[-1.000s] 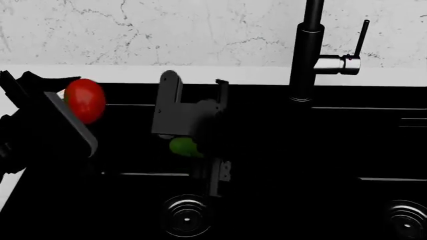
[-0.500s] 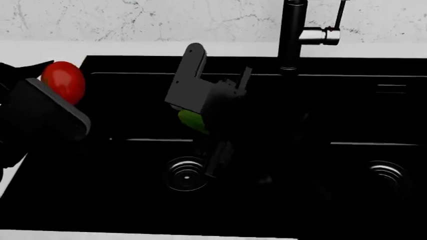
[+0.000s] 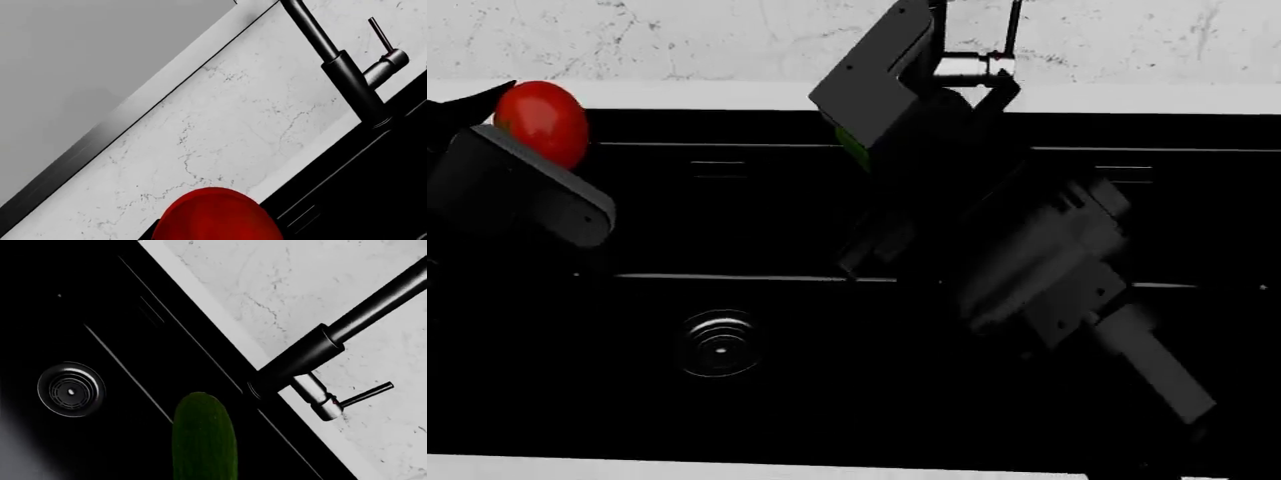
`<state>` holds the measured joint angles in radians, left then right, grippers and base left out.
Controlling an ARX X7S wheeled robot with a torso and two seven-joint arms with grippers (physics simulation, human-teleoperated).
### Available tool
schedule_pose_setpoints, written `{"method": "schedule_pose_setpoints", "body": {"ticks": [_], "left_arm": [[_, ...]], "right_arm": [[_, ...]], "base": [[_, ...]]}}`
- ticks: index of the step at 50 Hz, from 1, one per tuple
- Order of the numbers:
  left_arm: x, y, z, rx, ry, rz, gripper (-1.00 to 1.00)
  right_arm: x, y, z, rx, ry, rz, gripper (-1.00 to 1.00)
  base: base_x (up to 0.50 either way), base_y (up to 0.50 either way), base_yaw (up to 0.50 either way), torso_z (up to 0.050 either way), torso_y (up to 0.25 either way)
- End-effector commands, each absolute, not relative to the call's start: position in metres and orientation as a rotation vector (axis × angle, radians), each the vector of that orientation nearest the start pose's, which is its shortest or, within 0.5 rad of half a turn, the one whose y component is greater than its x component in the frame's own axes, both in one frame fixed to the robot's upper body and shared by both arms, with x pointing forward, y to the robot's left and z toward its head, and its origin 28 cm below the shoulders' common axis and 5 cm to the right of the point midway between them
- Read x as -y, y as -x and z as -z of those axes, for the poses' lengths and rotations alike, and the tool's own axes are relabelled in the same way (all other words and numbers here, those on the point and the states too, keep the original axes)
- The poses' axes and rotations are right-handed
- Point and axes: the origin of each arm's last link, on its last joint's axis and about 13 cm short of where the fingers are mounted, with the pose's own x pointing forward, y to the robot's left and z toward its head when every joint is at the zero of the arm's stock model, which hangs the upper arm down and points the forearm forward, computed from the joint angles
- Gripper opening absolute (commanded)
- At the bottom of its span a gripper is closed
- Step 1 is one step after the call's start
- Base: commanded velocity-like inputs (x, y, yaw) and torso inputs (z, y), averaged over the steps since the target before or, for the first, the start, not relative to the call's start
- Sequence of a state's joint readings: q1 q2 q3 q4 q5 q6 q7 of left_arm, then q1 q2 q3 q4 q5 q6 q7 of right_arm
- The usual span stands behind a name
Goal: Pick the vegetables from the sink and place them on the cutting board.
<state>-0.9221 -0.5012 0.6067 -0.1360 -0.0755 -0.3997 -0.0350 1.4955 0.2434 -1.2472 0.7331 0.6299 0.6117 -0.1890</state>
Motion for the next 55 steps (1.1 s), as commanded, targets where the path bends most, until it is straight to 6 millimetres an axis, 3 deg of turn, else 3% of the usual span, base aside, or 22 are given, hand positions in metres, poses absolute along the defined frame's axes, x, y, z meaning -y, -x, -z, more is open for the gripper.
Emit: {"method": "schedule_pose_setpoints", "body": {"ticks": [1,44,55], "left_arm": [[-0.249,-0.358,-0.222,0.247,-0.553,0.107,-1.00],[-0.246,-0.358,-0.219,0.228,-0.550,0.120,-1.00],[-0.241,-0.352,-0.222,0.231,-0.557,0.155,-1.00]], "right_arm": [[0.107,-0.388,-0.265,-0.225,0.684,-0.348,-1.00],[0.118,-0.384,-0.265,-0.213,0.627,-0.298,-1.00],[0.122,-0.379,-0.278,-0.183,0.614,-0.281,-1.00]], "base": [[0.00,-0.50,0.00,0.000,0.000],[0.00,-0.50,0.00,0.000,0.000],[0.00,-0.50,0.00,0.000,0.000]]}}
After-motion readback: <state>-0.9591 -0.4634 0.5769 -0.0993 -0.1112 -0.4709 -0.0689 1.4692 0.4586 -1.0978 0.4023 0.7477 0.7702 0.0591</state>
